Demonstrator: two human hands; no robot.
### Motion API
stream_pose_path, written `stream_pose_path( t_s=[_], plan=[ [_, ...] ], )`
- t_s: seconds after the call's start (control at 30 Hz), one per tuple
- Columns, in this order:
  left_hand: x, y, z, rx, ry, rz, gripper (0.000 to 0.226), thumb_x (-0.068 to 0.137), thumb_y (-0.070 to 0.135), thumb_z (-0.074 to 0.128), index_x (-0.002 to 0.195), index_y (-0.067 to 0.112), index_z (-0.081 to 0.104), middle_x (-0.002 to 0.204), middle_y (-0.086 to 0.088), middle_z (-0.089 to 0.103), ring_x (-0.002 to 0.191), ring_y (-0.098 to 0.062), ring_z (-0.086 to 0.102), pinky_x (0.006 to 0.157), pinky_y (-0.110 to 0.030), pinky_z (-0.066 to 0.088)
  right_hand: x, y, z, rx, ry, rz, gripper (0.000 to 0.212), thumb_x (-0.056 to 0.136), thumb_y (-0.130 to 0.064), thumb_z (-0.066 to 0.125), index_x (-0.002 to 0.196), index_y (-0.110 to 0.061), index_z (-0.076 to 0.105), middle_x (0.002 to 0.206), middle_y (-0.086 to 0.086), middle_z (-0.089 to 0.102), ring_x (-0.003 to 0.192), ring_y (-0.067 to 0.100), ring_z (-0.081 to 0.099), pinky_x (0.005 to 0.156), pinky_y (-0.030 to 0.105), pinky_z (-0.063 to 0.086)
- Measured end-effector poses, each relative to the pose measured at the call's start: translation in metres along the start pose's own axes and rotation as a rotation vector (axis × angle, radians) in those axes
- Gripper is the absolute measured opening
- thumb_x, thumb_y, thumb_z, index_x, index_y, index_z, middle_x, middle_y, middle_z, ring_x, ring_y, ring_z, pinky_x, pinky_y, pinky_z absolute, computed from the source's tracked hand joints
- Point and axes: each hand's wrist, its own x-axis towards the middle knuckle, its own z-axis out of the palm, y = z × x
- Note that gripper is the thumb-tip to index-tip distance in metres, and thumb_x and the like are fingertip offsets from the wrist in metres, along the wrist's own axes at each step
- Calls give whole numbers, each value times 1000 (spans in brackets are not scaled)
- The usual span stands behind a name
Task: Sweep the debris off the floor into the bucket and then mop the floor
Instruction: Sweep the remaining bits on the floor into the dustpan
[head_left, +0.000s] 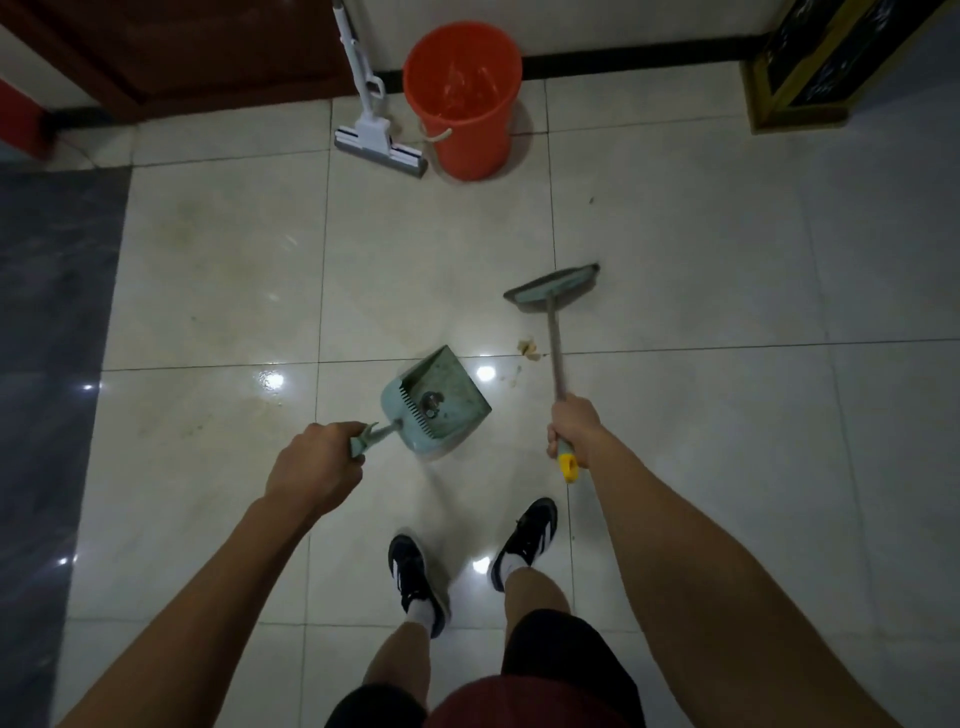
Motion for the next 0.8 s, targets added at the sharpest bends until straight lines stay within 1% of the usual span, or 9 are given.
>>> stream_pose_path(
  t_s=[0.17, 0.3, 0.4, 0.5, 0.57, 0.63, 0.7, 0.73, 0.8],
  plan=[
    [-4, -16, 2, -13, -27, 19, 37, 93, 23, 67, 129, 31, 67, 96, -4, 68, 79, -22, 58, 68, -32, 44, -53, 83, 40, -11, -9, 39, 42, 94, -9, 43, 136, -6, 49, 75, 5, 50, 54, 21, 51, 45, 29, 47],
    [-7, -34, 6, -28, -22, 72, 37, 91, 33, 70, 128, 30, 68, 106, -10, 71, 94, -32, 66, 76, -35, 52, -92, 129, 69, 44, -12, 87, 41, 91, -13, 46, 132, -13, 53, 83, 2, 51, 61, 17, 50, 57, 32, 49],
    [-5, -50, 8, -60, -14, 115, 32, 90, 40, 70, 120, 27, 72, 102, -12, 72, 93, -35, 67, 79, -39, 56, -121, 136, 82, 97, 33, 75, 23, 92, -10, 46, 112, -18, 55, 73, 2, 52, 55, 15, 50, 53, 29, 46],
    [-2, -66, 4, -84, -2, 168, 28, 91, 40, 69, 113, 24, 73, 98, -11, 72, 89, -34, 67, 77, -40, 56, -145, 137, 93, 170, 81, 69, 24, 94, -6, 43, 112, -9, 58, 63, 9, 48, 41, 16, 43, 39, 22, 36],
    [1, -76, -1, -82, 11, 195, 26, 92, 41, 68, 112, 26, 73, 98, -10, 73, 88, -33, 67, 76, -39, 56, -156, 140, 101, 196, 114, 53, 24, 95, -8, 42, 110, -4, 60, 62, 9, 47, 40, 15, 41, 39, 21, 35],
    [5, -84, -6, -63, 19, 225, 22, 91, 42, 66, 108, 29, 73, 96, -7, 73, 86, -32, 67, 75, -38, 56, -167, 144, 110, 173, 148, 6, 21, 96, -12, 43, 103, -8, 62, 65, 11, 54, 44, 15, 45, 44, 26, 40],
    [8, -90, -9, -58, 22, 251, 18, 91, 40, 67, 105, 31, 73, 94, -5, 74, 85, -31, 67, 73, -36, 55, -178, 152, 121, 121, 220, -59, 24, 97, -15, 46, 115, -19, 62, 82, 13, 66, 56, 16, 55, 50, 27, 47],
    [10, -93, -10, -53, 21, 263, 16, 90, 38, 67, 103, 31, 73, 94, -4, 73, 84, -30, 67, 73, -36, 55, -184, 154, 125, 132, 263, -64, 34, 97, -13, 49, 129, -19, 58, 91, 13, 68, 62, 17, 58, 51, 27, 51],
    [12, -96, -13, -44, 14, 282, 13, 89, 34, 68, 100, 30, 73, 93, -3, 73, 83, -29, 67, 74, -37, 56, -192, 154, 129, 285, 253, 5, 51, 93, -1, 53, 141, -15, 49, 95, 17, 67, 62, 20, 58, 53, 31, 54]
  ],
)
